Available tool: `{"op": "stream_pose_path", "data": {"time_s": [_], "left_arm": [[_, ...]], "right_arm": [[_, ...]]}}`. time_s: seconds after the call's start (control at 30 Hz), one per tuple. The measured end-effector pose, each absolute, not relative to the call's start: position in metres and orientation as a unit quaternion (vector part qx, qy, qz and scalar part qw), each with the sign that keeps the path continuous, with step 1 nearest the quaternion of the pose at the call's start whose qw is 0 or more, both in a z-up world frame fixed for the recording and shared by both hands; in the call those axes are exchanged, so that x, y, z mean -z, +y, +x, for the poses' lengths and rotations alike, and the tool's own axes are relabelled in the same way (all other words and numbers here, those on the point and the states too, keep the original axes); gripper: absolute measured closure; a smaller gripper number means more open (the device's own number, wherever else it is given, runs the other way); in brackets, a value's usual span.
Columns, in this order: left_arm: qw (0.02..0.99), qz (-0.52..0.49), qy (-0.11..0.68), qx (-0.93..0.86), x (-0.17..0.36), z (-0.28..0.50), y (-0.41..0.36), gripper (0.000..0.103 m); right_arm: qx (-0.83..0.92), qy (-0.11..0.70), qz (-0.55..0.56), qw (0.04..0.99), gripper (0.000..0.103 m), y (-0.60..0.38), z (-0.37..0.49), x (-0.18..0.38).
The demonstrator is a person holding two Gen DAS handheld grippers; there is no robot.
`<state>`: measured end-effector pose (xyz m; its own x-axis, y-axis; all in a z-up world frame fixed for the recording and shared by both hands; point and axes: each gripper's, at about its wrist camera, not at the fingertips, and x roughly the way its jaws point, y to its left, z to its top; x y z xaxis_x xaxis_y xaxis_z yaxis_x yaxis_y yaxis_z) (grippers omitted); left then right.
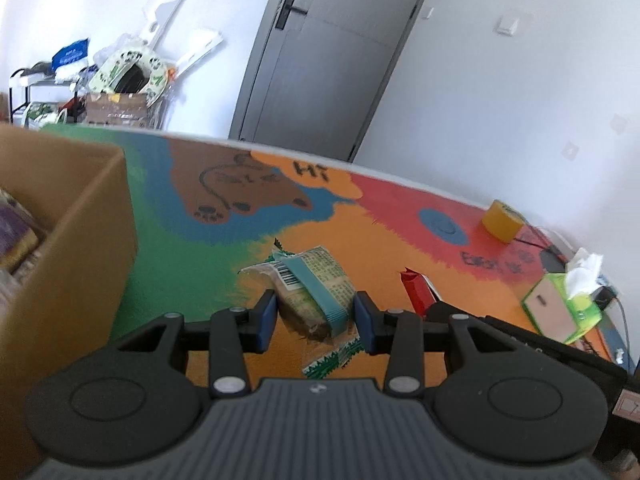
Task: Organize snacks
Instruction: 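Grasp the green-wrapped bread pack with the left gripper while the right grasps the red packet, then carry both packets over the cardboard box and open both grippers to drop them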
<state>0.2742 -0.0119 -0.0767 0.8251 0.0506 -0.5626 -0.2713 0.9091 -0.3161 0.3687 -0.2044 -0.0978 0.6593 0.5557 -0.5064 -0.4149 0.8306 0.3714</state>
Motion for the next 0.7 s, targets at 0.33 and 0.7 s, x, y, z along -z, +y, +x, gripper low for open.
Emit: {"op": "stream_pose_path", "data": {"time_s": [0.33,0.7], "left_arm": [[0.95,-0.192,0.239,-0.067,0.028,0.248,-0.004,0.063],[0.954,-0.192,0.204,-0.103,-0.001,0.21,0.021,0.063]], "right_arm": [[-0.303,0.277,0.129,0.902,0.088,-0.203,0.352,0.065],[-0.352,0.261,0.16,0.885,0.09,-0.197,0.341,0.05]]}}
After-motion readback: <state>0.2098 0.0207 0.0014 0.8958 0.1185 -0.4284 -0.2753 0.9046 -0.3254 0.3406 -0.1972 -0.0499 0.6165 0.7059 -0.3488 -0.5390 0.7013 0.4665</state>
